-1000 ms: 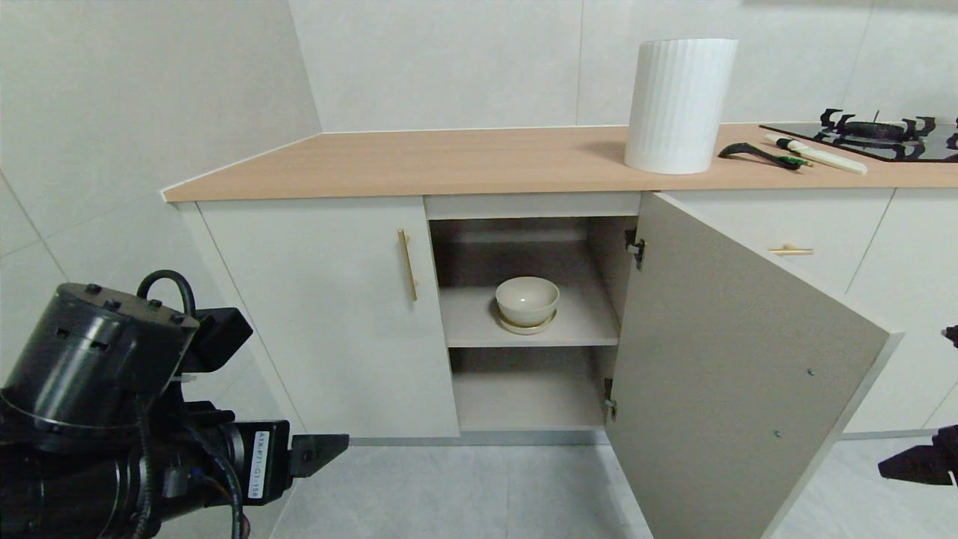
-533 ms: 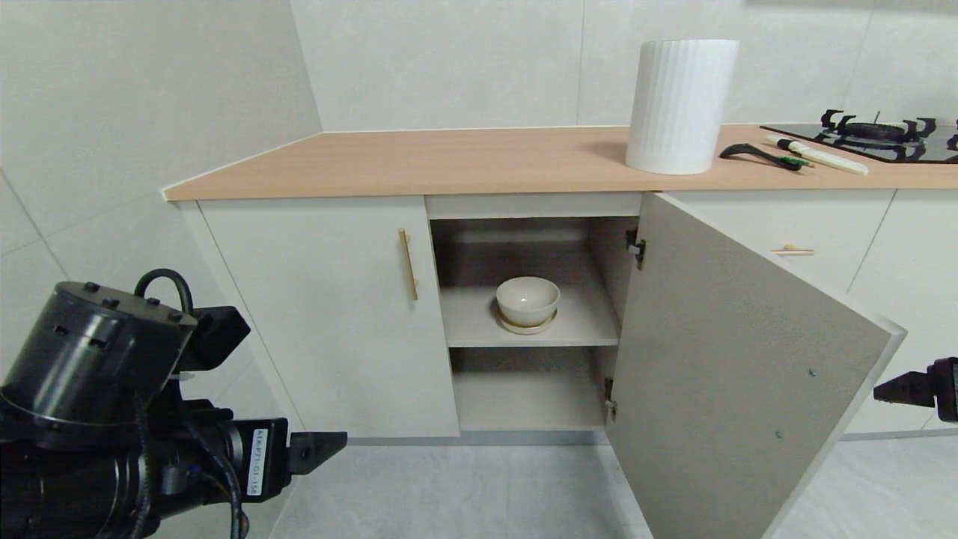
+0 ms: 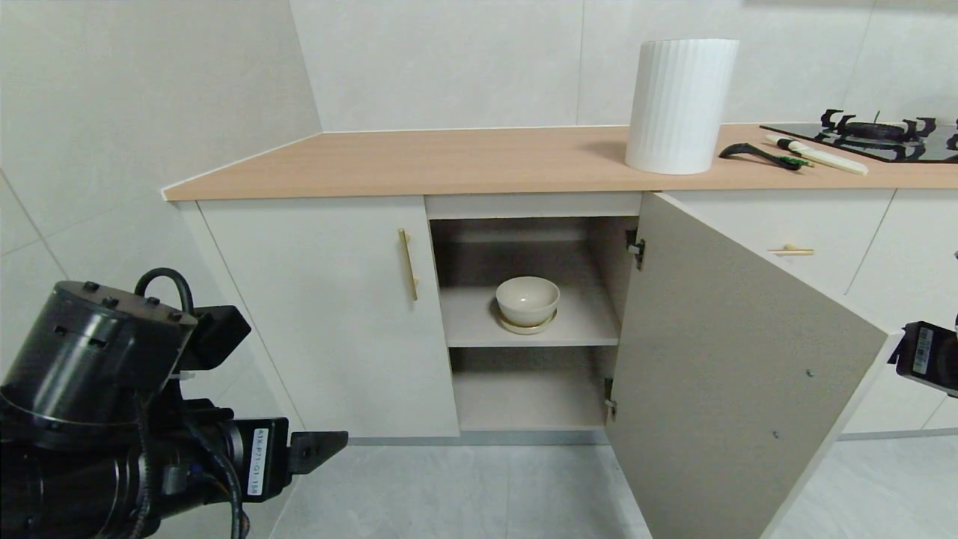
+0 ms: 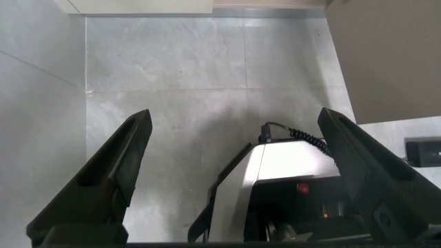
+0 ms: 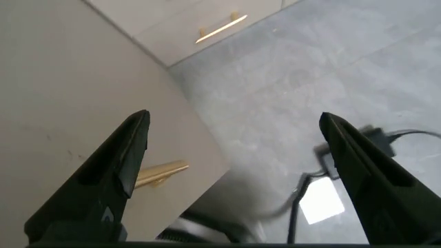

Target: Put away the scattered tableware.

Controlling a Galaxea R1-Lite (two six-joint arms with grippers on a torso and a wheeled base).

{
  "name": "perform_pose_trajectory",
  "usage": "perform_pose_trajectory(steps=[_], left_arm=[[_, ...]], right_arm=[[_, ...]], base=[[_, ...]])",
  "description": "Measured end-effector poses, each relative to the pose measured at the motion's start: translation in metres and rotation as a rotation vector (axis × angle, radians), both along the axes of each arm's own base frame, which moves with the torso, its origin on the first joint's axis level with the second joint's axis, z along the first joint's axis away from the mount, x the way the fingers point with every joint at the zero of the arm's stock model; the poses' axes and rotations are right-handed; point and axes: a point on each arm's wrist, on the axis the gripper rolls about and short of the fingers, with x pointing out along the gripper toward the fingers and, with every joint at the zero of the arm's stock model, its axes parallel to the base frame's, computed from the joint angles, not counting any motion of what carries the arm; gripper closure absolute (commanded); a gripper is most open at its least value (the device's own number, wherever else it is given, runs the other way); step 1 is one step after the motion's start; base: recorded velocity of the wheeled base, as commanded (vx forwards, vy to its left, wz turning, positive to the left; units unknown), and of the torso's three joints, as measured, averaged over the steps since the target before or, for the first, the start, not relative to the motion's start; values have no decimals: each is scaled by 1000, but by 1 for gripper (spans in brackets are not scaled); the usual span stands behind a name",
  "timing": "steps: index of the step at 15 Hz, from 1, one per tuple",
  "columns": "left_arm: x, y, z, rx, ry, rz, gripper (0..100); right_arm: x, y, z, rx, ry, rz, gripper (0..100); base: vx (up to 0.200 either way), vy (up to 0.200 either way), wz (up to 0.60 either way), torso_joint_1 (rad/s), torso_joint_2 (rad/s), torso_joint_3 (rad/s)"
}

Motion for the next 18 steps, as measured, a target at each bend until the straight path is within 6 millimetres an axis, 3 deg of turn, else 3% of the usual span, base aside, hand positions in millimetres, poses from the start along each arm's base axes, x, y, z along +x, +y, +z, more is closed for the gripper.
perform_pose_trajectory(steps=[5, 14, 18], left_arm=[[0, 0, 0, -1, -1, 0, 0], [-1, 0, 3, -9, -11, 0, 0], [-3, 1, 5, -17, -23, -2, 0]], right_arm=[[0, 14, -6, 34, 23, 71, 0], [-13, 79, -29, 87, 101, 320, 0], [1, 108, -39, 94, 67, 413, 0]], base=[[0, 0, 0, 0, 0, 0], [0, 0, 0, 0, 0, 0], [0, 0, 0, 0, 0, 0]])
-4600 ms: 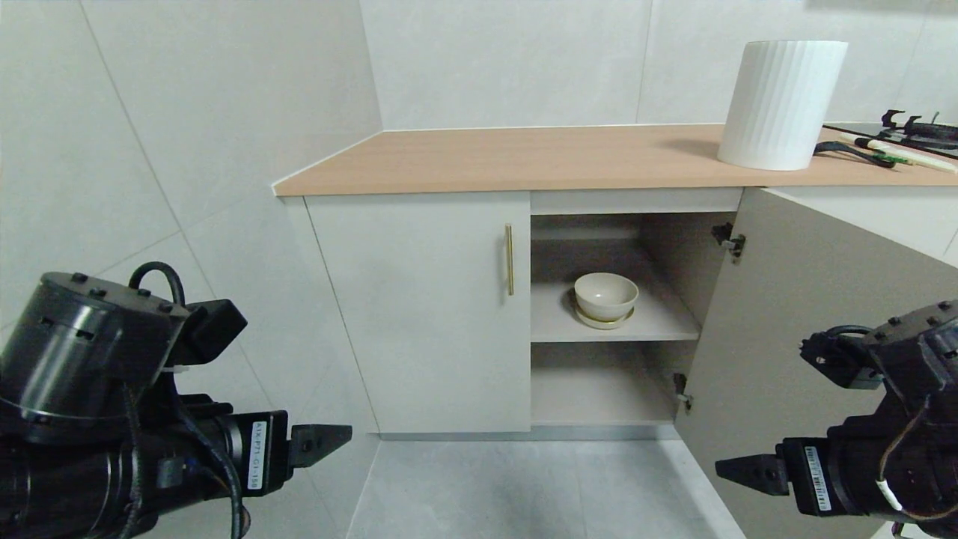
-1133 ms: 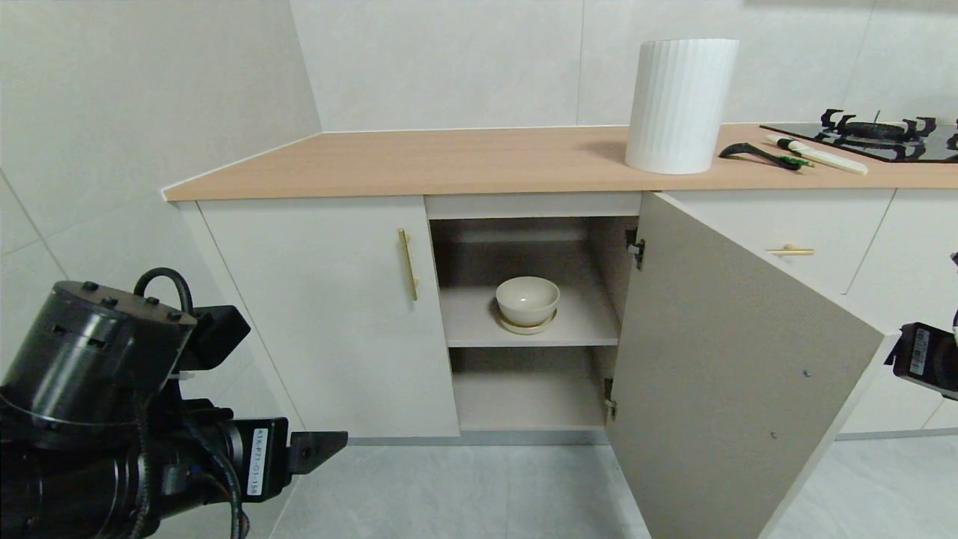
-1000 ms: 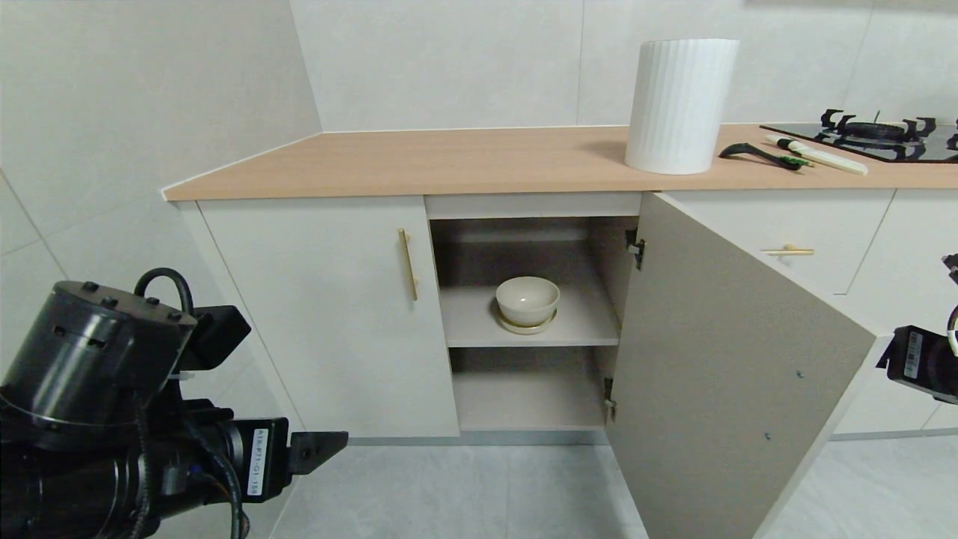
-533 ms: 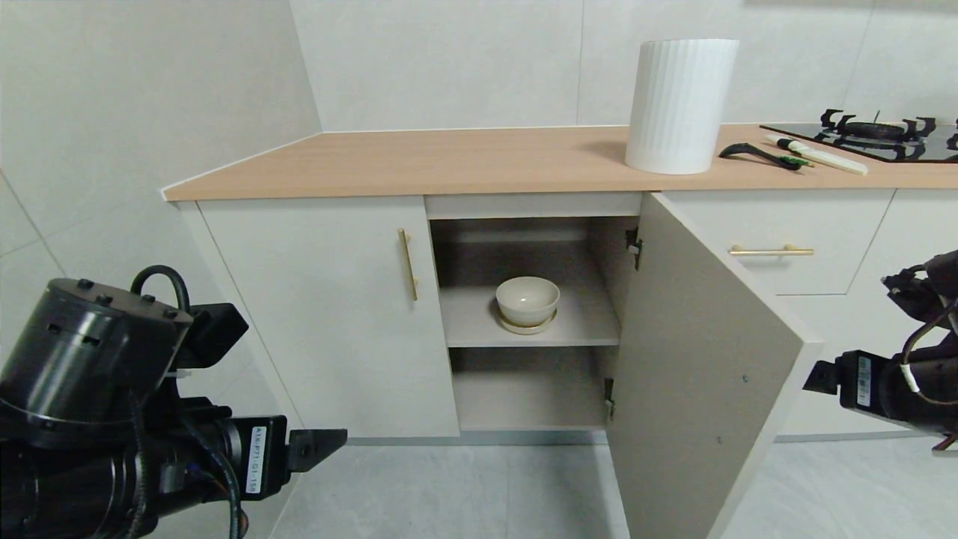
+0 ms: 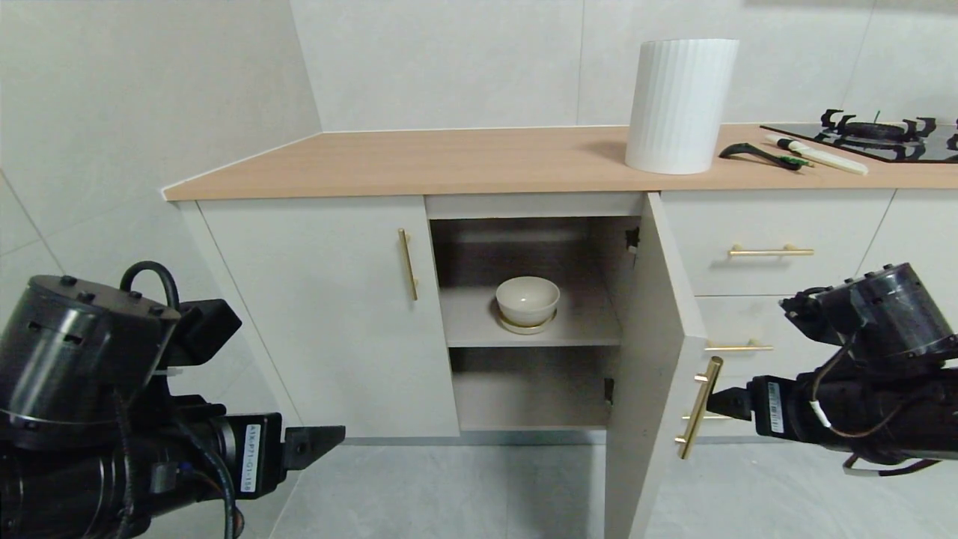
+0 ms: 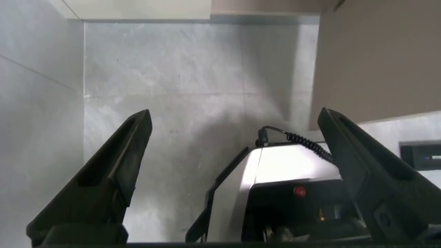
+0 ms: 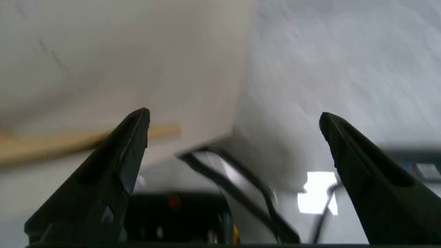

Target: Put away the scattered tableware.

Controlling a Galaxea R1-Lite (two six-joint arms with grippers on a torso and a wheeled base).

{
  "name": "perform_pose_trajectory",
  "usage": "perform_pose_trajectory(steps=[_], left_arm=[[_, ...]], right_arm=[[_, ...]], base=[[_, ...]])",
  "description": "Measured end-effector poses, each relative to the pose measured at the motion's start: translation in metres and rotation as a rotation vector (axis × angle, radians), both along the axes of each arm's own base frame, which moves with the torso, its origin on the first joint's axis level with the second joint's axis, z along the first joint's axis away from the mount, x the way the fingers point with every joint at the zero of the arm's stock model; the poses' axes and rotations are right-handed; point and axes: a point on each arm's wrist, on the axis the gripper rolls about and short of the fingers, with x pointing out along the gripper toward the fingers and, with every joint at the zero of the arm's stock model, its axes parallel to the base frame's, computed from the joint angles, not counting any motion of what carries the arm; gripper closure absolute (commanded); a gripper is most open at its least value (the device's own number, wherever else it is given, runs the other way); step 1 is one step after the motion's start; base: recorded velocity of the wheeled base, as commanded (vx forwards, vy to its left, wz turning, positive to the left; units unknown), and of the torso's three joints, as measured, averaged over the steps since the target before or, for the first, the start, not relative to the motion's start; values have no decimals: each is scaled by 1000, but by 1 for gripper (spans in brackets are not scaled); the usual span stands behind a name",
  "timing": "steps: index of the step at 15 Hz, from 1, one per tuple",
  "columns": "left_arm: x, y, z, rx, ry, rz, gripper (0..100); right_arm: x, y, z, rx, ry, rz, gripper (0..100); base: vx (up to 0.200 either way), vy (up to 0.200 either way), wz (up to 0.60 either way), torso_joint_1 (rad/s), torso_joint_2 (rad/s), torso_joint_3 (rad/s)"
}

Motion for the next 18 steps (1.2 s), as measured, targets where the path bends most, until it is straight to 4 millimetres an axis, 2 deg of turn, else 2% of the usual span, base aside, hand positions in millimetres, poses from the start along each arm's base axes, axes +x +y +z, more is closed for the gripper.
perform_pose_trajectory(steps=[5, 9, 18], left_arm=[[2, -1, 1, -12, -20, 0, 0], [2, -1, 1, -15, -22, 3, 0], [4, -2, 1, -25, -44, 5, 0]], right_arm=[[31, 34, -22, -63, -52, 145, 0], [59, 56, -25, -70, -64, 238, 0], [98, 81, -37, -49, -70, 297, 0]], base=[[0, 0, 0, 0, 0, 0], [0, 0, 0, 0, 0, 0], [0, 0, 0, 0, 0, 0]])
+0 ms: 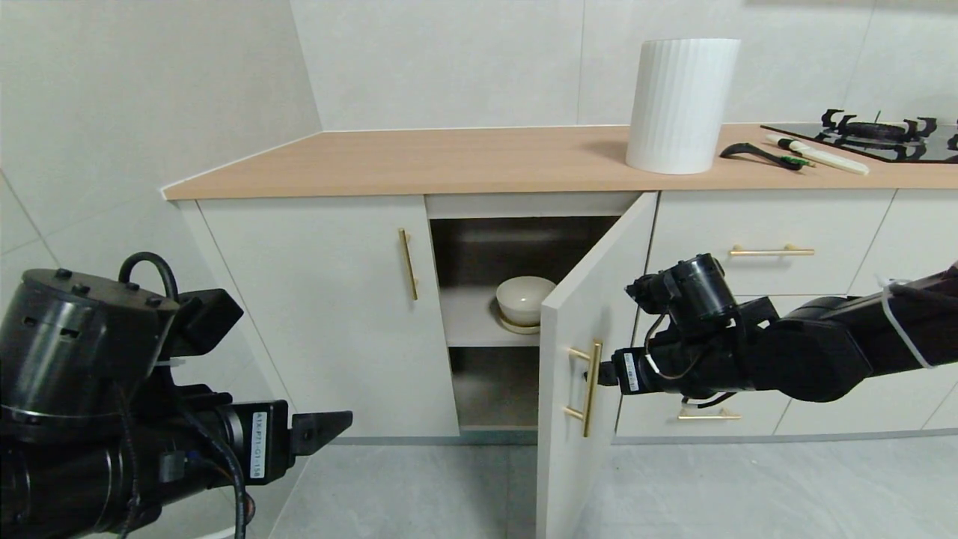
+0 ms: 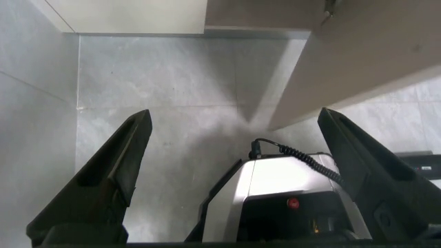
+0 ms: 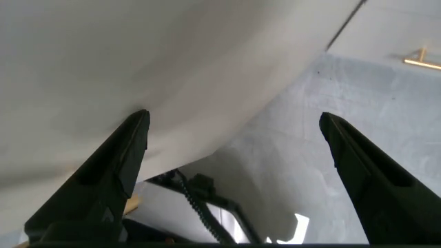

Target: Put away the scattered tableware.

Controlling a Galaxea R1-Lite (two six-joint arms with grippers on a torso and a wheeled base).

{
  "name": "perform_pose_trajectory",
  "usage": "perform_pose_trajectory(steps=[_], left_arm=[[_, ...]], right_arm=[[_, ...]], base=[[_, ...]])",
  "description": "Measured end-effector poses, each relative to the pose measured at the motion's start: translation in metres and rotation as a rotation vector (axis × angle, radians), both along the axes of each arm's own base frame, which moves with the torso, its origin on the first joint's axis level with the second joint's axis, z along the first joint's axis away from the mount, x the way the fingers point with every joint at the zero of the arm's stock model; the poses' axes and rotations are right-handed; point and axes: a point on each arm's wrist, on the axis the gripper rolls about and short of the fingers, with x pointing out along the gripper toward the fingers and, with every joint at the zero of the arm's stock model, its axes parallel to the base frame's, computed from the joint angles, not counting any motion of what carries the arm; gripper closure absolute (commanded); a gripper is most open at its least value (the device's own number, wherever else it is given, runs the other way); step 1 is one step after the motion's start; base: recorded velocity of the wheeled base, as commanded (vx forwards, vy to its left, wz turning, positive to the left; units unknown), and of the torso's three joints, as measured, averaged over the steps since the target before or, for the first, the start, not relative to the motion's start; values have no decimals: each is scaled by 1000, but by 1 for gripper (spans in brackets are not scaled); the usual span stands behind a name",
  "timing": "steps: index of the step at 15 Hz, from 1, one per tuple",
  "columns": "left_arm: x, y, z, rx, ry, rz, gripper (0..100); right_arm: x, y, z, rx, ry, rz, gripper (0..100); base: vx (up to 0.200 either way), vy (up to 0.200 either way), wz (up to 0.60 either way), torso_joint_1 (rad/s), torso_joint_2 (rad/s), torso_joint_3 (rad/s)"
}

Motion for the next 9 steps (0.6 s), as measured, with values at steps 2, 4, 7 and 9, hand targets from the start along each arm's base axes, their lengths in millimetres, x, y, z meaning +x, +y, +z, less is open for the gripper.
perform_pose_trajectory(steps=[2, 4, 7, 9], left_arm=[[0, 0, 0, 1, 1, 0, 0], [0, 0, 0, 2, 3, 0, 0], [0, 0, -1, 2, 3, 0, 0], [0, 0, -1, 3, 4, -1, 0]], right_arm=[[5, 3, -4, -1, 5, -2, 0], [12, 7, -7, 10, -11, -8, 0], [23, 14, -11, 83, -62, -43, 0], [27, 16, -15, 99, -70, -51, 0]], base=[[0, 0, 0, 0, 0, 0], [0, 0, 0, 0, 0, 0], [133, 0, 0, 3, 3, 3], [200, 0, 0, -5, 5, 5]])
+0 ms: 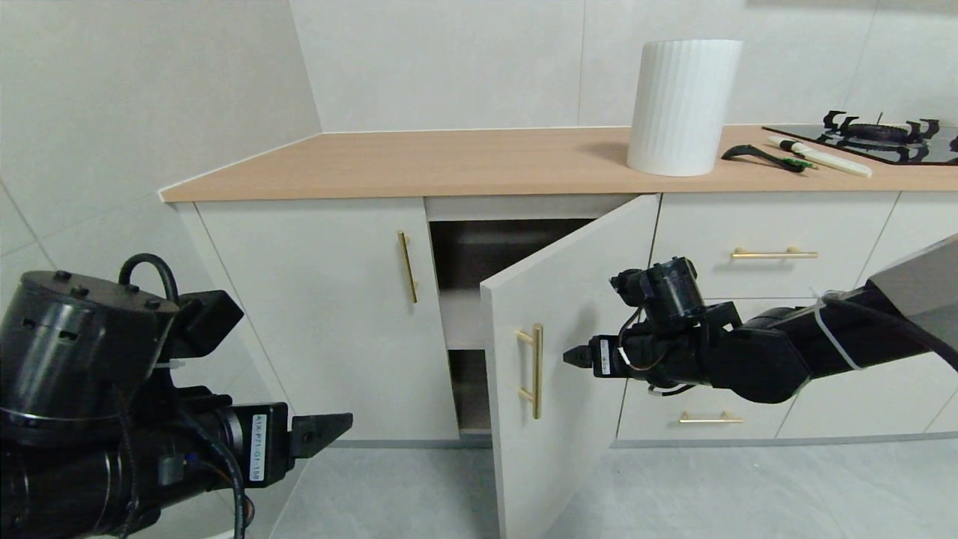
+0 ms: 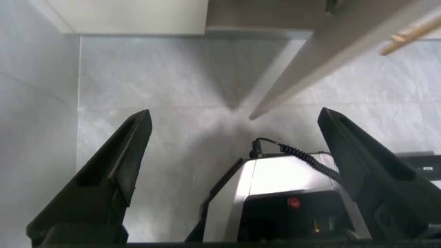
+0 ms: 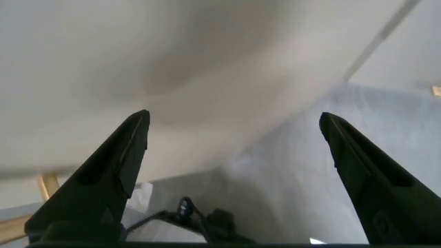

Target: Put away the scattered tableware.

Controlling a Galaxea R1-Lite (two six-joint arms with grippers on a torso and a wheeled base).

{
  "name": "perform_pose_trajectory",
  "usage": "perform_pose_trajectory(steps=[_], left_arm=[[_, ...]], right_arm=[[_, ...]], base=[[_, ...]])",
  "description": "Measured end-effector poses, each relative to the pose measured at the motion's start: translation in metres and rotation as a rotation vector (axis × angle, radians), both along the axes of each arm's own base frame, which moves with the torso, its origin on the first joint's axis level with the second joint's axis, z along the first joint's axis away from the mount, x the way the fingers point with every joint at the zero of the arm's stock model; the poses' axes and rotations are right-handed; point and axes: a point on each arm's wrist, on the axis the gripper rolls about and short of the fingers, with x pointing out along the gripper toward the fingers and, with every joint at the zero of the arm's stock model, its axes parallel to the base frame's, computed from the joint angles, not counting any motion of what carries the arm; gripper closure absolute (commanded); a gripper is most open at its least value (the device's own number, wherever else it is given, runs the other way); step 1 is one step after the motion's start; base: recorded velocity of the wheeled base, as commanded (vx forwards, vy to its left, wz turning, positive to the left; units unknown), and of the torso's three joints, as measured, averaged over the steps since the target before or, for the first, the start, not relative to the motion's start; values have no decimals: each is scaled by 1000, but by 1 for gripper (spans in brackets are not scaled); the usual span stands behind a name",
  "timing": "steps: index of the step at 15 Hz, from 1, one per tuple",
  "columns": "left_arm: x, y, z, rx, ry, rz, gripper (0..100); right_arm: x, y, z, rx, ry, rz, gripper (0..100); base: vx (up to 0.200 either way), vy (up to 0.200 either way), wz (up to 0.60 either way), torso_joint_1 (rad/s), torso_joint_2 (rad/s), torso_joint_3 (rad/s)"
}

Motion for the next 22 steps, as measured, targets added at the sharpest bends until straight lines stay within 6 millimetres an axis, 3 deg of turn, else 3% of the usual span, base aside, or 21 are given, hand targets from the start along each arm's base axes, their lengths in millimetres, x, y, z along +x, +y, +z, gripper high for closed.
perform_pose_trajectory(steps=[10, 14, 22], left_arm=[[0, 0, 0, 2, 1, 0, 0], [0, 0, 0, 1, 1, -1, 0], [1, 0, -1, 1, 3, 0, 0]], right_arm=[[19, 13, 4, 201, 29, -136, 0], [38, 25, 8, 350, 36, -245, 0], [68, 35, -5, 414, -2, -387, 0]], base=[[20, 0, 0, 1, 0, 0], [0, 0, 0, 0, 0, 0], [0, 0, 0, 0, 0, 0]])
